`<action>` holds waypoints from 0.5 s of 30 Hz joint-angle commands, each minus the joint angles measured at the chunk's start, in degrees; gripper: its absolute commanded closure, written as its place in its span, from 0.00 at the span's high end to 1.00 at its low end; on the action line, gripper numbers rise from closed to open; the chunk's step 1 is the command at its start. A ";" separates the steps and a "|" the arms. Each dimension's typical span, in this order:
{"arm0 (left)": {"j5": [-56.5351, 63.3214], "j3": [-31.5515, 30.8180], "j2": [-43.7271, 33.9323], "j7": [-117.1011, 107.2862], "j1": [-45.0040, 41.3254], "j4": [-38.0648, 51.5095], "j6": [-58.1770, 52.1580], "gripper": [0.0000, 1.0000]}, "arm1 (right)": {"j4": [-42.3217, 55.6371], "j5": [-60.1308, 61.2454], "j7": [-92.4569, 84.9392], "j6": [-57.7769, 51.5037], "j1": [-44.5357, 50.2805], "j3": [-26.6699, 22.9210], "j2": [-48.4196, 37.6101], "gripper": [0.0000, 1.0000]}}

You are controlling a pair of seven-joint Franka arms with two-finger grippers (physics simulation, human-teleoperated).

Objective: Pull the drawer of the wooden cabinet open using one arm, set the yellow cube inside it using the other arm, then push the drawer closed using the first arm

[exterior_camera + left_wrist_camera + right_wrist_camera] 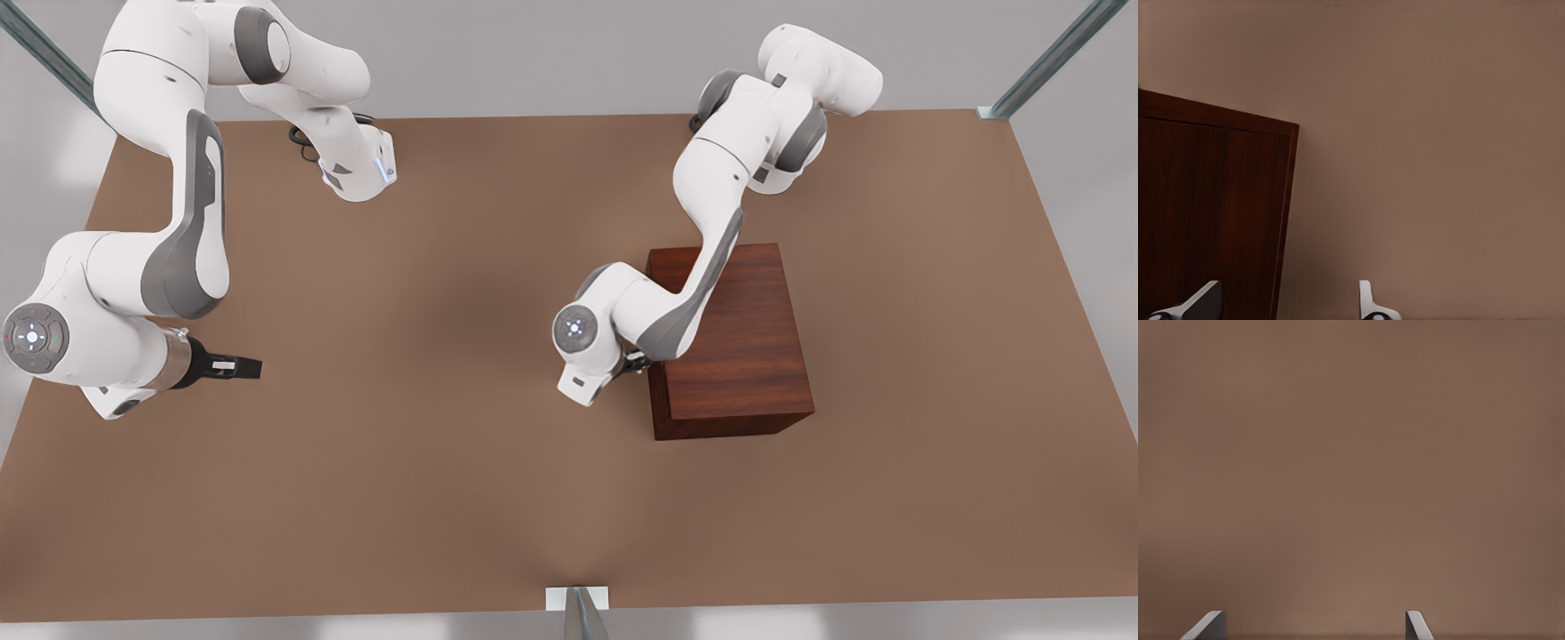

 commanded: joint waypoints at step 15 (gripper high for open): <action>-15.78 0.54 -42.27 47.75 34.90 -33.52 4.21 1.00 | -0.32 0.49 -0.45 -0.11 -0.17 -0.03 -0.05 1.00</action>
